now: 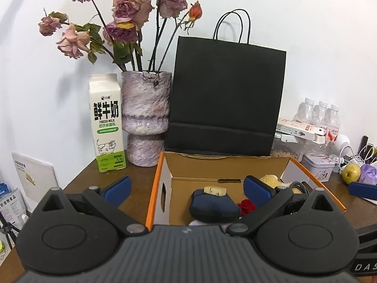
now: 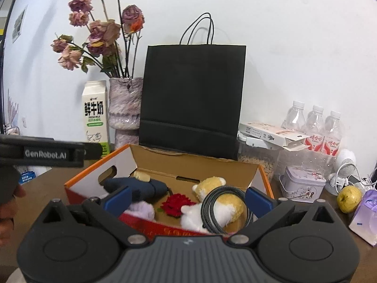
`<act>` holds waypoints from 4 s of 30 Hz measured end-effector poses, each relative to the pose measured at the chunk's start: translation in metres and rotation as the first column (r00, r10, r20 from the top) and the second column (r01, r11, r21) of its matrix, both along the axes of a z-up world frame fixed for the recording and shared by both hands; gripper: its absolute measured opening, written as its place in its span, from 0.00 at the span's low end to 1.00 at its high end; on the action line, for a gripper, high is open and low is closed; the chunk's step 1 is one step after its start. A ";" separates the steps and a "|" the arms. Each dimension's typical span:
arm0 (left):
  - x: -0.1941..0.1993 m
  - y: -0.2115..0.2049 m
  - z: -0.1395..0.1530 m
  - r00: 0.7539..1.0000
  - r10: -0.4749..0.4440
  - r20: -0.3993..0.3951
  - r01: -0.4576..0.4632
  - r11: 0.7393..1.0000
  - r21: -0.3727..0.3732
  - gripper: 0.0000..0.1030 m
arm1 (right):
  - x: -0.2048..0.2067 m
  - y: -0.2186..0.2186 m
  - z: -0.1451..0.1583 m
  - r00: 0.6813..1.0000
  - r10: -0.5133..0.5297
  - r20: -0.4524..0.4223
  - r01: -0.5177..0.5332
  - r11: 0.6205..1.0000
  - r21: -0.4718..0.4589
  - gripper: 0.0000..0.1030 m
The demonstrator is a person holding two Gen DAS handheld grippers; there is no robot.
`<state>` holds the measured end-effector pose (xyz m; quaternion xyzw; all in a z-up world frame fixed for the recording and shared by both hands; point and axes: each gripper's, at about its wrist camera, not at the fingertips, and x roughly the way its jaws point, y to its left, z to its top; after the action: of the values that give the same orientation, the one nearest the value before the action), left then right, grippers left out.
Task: Organize objects
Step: 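Withdraw both tools from the box toward the white cloth and plastic bag, then grasp the white crumpled cloth with the left tool and lift it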
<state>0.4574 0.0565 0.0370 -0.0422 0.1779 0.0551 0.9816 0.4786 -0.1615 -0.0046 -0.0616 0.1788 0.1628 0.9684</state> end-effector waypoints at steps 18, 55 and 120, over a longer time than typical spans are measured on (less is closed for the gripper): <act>-0.082 -0.014 -0.015 0.999 -0.031 -0.025 0.032 0.999 0.044 1.00 | -0.090 -0.011 -0.021 0.997 -0.020 0.070 0.020 1.000 0.004 1.00; -0.170 -0.005 -0.094 0.956 -0.073 -0.283 0.043 0.993 -0.113 1.00 | -0.207 -0.043 -0.061 0.995 -0.087 0.041 0.087 0.996 0.006 1.00; -0.254 0.078 -0.071 0.998 -0.060 -0.022 0.060 0.998 -0.008 0.53 | -0.196 0.119 -0.081 0.952 0.106 -0.289 -0.123 0.992 -0.040 0.69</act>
<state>0.2032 0.1345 -0.0343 -0.0398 0.1900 0.0253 0.9807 0.2822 -0.0428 -0.0854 -0.0754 0.3175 0.2207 0.9191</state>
